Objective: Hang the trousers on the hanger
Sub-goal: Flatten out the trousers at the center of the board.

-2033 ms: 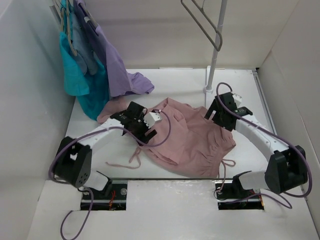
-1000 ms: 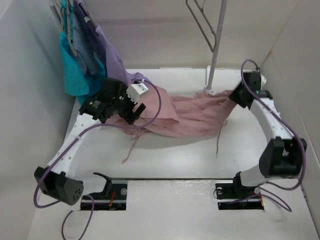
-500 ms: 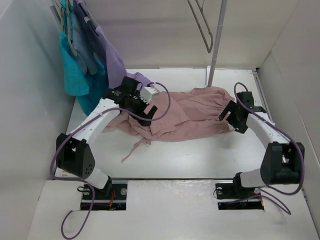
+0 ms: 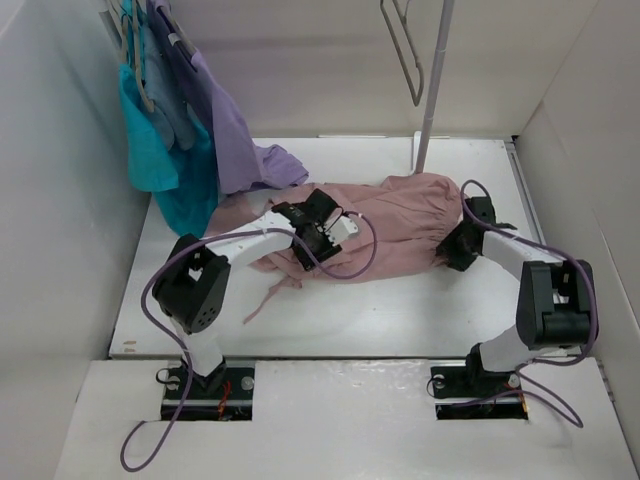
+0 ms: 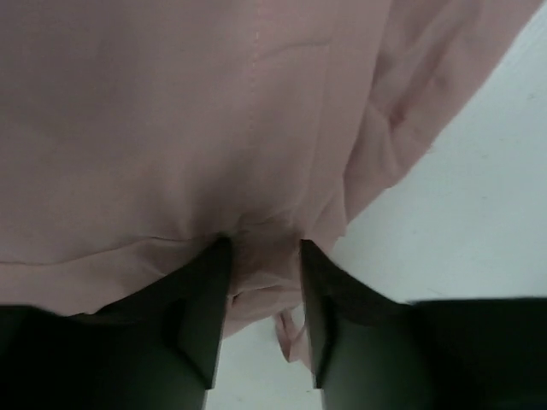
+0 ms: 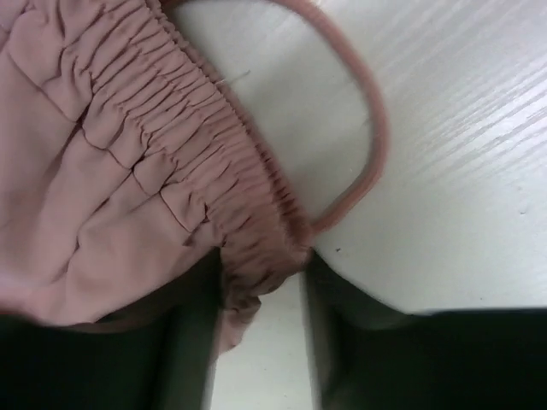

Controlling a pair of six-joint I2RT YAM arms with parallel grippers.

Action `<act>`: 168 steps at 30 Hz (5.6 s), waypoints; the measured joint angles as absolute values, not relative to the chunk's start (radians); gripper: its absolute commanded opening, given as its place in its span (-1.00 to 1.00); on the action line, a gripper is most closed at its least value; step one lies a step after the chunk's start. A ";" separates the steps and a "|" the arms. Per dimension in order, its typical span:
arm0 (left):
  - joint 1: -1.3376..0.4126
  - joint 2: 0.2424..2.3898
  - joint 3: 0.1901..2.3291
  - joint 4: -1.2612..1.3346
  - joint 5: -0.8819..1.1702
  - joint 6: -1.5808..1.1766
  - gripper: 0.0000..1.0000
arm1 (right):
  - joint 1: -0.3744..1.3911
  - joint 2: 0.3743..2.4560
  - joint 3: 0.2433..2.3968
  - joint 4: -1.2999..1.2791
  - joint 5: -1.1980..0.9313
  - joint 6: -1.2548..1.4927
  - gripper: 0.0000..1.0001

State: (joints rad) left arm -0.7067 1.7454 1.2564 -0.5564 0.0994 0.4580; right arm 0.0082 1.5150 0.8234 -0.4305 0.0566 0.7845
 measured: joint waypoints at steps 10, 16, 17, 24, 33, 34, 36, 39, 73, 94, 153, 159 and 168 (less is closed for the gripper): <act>-0.607 1.681 1.285 -0.586 0.039 0.450 -1.00 | -0.069 1.449 0.834 -0.451 0.057 0.750 -1.00; -0.416 1.451 1.293 -0.625 0.007 0.487 -0.03 | -0.098 1.245 0.892 -0.485 0.091 0.702 -1.00; -0.433 1.414 1.291 -0.629 0.005 0.495 0.15 | -0.098 1.222 0.897 -0.478 0.080 0.698 -1.00; -0.869 1.443 1.241 -0.585 0.026 0.496 0.59 | -0.098 1.213 0.864 -0.469 0.014 0.692 -1.00; -0.965 1.679 1.186 -0.492 -0.098 0.501 0.54 | -0.098 1.210 0.846 -0.471 -0.005 0.688 -1.00; -0.965 1.684 1.186 -0.482 -0.112 0.501 0.49 | -0.098 1.210 0.846 -0.471 -0.007 0.687 -1.00; -0.960 1.692 1.186 -0.459 -0.140 0.502 0.25 | -0.098 1.209 0.846 -0.471 -0.008 0.685 -1.00; -0.946 1.707 1.186 -0.440 -0.151 0.501 0.15 | -0.098 1.205 0.846 -0.472 -0.007 0.684 -1.00; -0.001 1.099 1.383 -0.941 -0.139 0.565 -1.00 | -0.348 1.391 1.171 -0.595 -0.025 0.537 -1.00; 0.404 1.357 1.177 -0.899 -0.177 0.652 -1.00 | -0.360 1.330 1.129 -0.602 -0.174 0.538 -1.00; 0.029 1.519 1.156 -0.561 0.281 0.345 0.48 | -0.276 1.850 1.501 -0.629 0.102 0.580 0.96; 0.023 1.741 1.282 -0.432 0.290 0.170 0.48 | -0.250 2.008 1.589 -0.647 0.103 0.588 0.96; -0.043 1.886 1.306 -0.386 0.242 0.086 0.46 | -0.214 2.079 1.628 -0.692 0.107 0.599 0.96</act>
